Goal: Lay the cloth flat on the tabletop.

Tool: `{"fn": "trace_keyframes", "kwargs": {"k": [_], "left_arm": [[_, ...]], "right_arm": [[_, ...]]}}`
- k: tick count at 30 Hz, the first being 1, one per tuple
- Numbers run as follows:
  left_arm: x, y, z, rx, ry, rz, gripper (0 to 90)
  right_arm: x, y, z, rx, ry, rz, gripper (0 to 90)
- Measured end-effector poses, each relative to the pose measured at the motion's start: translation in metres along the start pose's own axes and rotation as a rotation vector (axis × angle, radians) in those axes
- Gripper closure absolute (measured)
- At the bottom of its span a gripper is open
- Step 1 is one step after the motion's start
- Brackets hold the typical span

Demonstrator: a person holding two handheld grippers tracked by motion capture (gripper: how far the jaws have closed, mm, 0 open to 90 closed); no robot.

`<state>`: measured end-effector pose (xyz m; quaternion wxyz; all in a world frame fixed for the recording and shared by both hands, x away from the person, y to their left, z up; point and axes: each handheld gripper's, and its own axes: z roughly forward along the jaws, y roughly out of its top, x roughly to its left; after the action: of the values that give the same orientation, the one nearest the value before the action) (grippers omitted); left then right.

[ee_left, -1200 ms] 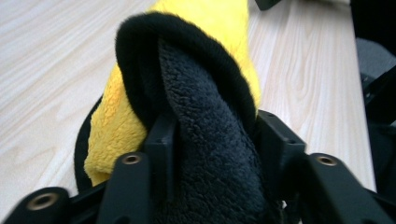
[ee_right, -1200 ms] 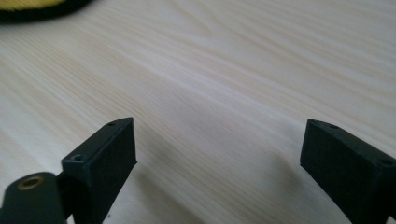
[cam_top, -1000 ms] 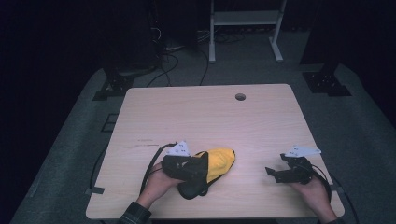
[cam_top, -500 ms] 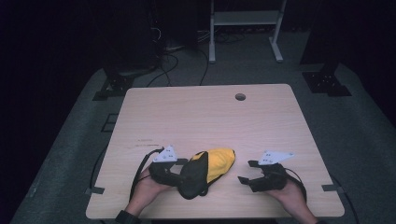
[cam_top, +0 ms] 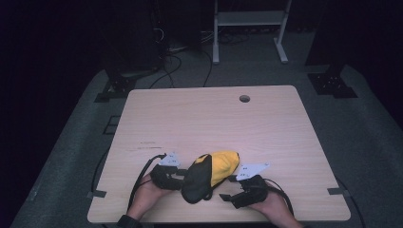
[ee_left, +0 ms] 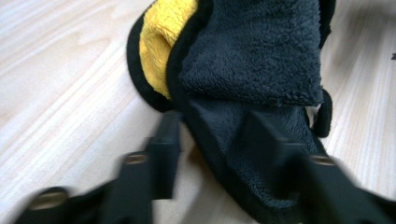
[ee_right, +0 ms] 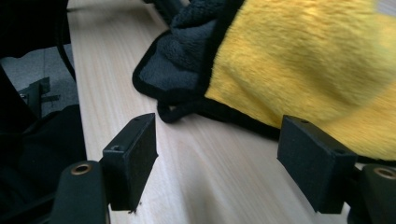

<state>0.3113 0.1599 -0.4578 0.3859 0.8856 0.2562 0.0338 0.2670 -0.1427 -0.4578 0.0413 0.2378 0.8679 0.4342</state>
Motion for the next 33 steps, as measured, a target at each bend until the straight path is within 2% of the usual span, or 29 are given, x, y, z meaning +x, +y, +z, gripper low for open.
{"fn": "trace_keyframes", "kwargs": {"k": [3,5,10,12,14,17,19,21,22,23,24,25,26,29,31,33], "left_arm": [[0.0,0.003,-0.002,-0.03,-0.023,-0.001,77.3],[-0.002,0.007,-0.006,-0.079,-0.025,0.004,82.9],[-0.008,0.019,-0.018,-0.212,-0.04,0.021,84.4],[-0.012,0.027,-0.02,-0.262,-0.048,0.033,84.5],[-0.013,0.028,-0.019,-0.26,-0.051,0.038,84.4],[-0.013,0.028,-0.014,-0.264,-0.083,0.022,84.5],[-0.013,0.026,-0.012,-0.253,-0.092,0.018,84.5],[-0.013,0.025,-0.01,-0.253,-0.103,0.018,84.4],[-0.014,0.025,-0.01,-0.251,-0.102,0.019,84.3],[-0.014,0.025,-0.011,-0.251,-0.097,0.022,84.2],[-0.014,0.025,-0.011,-0.251,-0.097,0.022,84.2],[-0.014,0.024,-0.013,-0.251,-0.091,0.027,84.2],[-0.013,0.024,-0.015,-0.254,-0.085,0.03,84.3],[-0.011,0.023,-0.022,-0.266,-0.07,0.025,84.5],[-0.008,0.022,-0.029,-0.273,-0.047,0.028,85.0],[-0.005,0.021,-0.035,-0.285,-0.03,0.024,85.0]], "right_arm": [[0.003,0.001,0.005,0.004,0.009,-0.008,27.5],[0.004,0.002,0.007,0.009,0.007,-0.006,27.6],[0.003,0.004,0.01,-0.01,0.001,0.014,29.5],[0.003,0.007,0.014,-0.013,-0.009,0.04,30.3],[0.003,0.007,0.016,-0.014,-0.02,0.039,30.6],[0.002,0.011,0.023,-0.018,-0.061,0.063,31.5],[0.002,0.012,0.025,-0.02,-0.066,0.067,32.3],[0.001,0.014,0.029,-0.021,-0.096,0.064,38.8],[0.0,0.014,0.03,-0.022,-0.108,0.062,44.3],[-0.001,0.015,0.031,-0.016,-0.137,0.055,54.1],[-0.001,0.015,0.031,-0.016,-0.137,0.055,54.1],[-0.002,0.015,0.031,-0.015,-0.138,0.059,58.4],[-0.005,0.015,0.026,-0.011,-0.138,0.066,67.6],[-0.009,0.015,0.02,-0.013,-0.127,0.083,73.2],[-0.017,0.016,0.008,-0.024,-0.127,0.103,78.6],[-0.019,0.016,0.004,-0.028,-0.13,0.108,79.7]]}}
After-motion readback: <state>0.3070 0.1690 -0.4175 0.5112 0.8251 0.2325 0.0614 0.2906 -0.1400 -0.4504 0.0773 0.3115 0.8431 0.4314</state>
